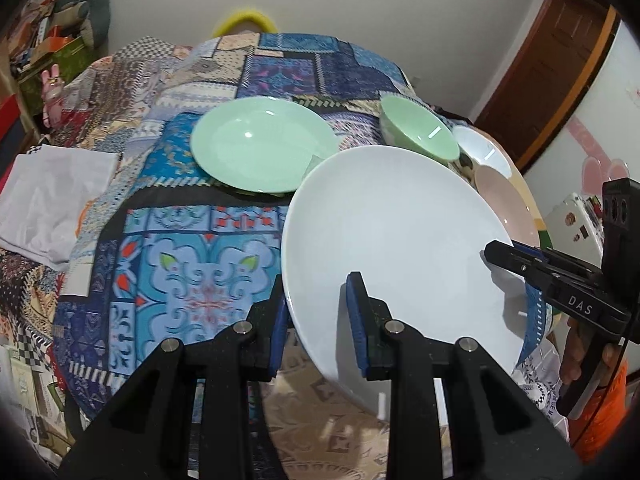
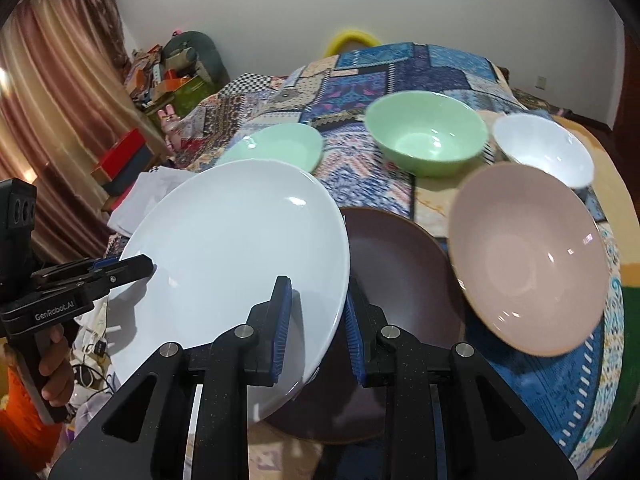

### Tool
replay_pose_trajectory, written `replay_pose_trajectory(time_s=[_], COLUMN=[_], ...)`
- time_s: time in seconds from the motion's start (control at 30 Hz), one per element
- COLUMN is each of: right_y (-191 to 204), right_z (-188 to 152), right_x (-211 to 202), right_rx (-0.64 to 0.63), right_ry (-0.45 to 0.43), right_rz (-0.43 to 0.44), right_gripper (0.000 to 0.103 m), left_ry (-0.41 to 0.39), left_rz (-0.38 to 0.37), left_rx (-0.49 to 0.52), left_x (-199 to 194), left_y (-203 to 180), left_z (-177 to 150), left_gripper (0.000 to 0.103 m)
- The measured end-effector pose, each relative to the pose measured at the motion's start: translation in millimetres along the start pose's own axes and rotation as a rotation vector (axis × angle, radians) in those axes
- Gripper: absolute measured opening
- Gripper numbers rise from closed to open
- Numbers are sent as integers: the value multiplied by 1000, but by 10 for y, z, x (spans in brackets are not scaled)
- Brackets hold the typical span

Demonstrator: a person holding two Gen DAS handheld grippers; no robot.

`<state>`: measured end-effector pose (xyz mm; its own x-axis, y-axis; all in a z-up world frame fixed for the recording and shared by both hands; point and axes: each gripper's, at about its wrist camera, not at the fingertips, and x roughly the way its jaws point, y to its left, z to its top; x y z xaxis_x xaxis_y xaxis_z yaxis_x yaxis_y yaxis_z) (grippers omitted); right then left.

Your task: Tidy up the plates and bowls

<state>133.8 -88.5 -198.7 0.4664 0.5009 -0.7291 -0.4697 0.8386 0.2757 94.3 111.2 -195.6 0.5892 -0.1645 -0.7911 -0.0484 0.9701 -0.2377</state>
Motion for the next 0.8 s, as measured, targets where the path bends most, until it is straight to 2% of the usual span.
replay_pose_trajectory(time_s=[0.33,0.8], right_y=[-267,-493], right_z=[-188,-277], right_x=[64,131], right_rx=[66,119], right_ry=[32,58], right_rz=[-18,-34], right_gripper=[24,24], left_ry=[89,126], left_rz=[-11,-13], left_rx=[15,53], left_x=[369,661], left_y=[-163,-309], left_z=[-60,7], left_gripper=[28,28])
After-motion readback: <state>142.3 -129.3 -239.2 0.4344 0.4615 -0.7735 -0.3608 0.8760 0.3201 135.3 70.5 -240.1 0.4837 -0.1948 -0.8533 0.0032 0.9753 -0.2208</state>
